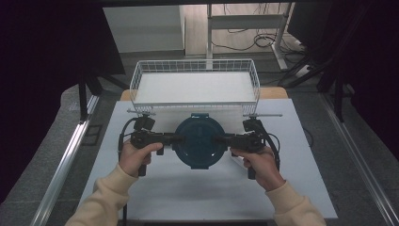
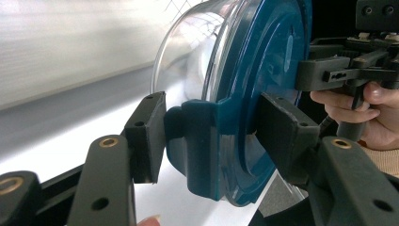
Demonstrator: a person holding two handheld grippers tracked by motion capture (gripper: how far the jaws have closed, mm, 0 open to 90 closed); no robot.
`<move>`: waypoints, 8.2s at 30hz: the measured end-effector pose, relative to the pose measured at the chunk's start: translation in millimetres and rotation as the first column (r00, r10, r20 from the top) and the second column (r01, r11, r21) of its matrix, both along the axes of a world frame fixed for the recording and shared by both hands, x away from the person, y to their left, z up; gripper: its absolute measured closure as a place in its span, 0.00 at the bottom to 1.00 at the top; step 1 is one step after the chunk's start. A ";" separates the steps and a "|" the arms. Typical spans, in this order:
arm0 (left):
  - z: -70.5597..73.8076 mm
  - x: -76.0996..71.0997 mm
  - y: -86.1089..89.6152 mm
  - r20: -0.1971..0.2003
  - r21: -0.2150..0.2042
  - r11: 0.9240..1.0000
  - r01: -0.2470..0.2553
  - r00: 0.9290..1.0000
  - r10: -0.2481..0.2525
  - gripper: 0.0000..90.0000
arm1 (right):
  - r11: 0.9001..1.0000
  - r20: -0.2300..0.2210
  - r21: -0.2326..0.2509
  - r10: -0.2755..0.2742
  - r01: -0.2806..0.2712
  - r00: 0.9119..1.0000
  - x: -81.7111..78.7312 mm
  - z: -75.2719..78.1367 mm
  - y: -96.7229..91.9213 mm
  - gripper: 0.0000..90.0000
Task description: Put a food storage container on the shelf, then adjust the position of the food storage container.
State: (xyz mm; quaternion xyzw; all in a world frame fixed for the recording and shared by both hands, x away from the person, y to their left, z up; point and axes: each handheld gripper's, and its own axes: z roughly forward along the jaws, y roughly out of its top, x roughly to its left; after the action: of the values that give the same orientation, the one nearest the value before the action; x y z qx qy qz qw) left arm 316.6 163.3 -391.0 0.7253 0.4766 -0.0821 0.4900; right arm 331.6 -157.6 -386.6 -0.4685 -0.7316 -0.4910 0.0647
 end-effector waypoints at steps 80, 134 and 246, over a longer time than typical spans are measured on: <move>112.5 100.4 15.1 0.062 -0.007 0.999 -0.042 0.997 0.042 0.49 | 0.996 0.071 -0.023 0.083 -0.081 0.994 111.9 114.5 14.0 0.44; 63.0 188.8 26.0 -0.170 -0.154 0.978 -0.138 0.979 0.111 0.41 | 0.996 -0.223 0.071 -0.031 0.048 0.974 205.9 74.4 22.4 0.36; -76.9 -31.1 34.1 0.126 0.283 0.957 -0.066 0.992 0.031 0.27 | 0.844 0.080 -0.526 -0.073 0.104 0.994 74.8 -40.2 -129.7 0.92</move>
State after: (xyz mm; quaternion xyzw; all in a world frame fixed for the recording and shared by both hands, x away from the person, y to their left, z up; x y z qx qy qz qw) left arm 285.5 197.4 -467.9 0.7804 0.4707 0.0435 0.4093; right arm 406.4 -287.3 -426.8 -0.4873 -0.8176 -0.2860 -0.1105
